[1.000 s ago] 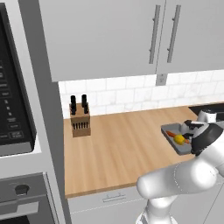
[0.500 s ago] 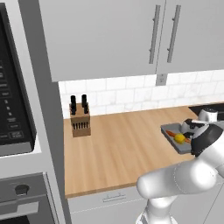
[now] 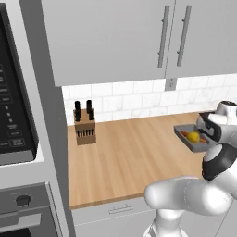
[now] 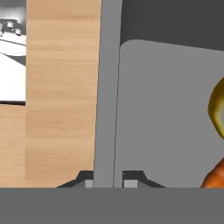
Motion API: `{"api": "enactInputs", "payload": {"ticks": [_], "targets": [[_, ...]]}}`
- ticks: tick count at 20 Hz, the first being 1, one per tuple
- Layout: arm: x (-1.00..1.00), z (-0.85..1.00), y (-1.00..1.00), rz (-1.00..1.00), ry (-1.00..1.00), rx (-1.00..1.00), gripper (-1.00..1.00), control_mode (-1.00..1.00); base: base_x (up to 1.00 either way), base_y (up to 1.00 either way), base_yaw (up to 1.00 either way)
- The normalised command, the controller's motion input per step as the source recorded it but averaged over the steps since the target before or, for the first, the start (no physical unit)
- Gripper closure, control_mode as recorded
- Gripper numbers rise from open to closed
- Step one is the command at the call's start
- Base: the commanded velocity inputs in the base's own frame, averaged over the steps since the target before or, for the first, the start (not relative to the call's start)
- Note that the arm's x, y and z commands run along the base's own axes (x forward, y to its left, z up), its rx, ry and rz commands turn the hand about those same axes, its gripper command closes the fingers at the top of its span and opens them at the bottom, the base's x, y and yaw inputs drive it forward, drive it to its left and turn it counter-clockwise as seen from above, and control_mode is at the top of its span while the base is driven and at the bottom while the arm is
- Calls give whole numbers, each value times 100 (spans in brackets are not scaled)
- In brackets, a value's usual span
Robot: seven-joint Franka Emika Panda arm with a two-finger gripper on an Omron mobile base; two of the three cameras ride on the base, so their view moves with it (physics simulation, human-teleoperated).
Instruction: Take the meat container that has the chicken drumstick and place it on the second highest rack of the freezer. Then take the vegetable container that has the carrot and lemon and place it on the highest rack of the freezer.
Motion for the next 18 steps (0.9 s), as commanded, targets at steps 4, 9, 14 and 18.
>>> {"api": "enactInputs", "payload": {"ticks": [4,9,14,18], "targets": [[-8,71,2,-9,-7,0,100,-100,0,0,0],[-30,74,37,-2,-5,0,100,-100,0,0,0],[-43,61,61,0,-5,0,100,-100,0,0,0],[-48,65,65,0,-7,0,100,-100,0,0,0]]}}
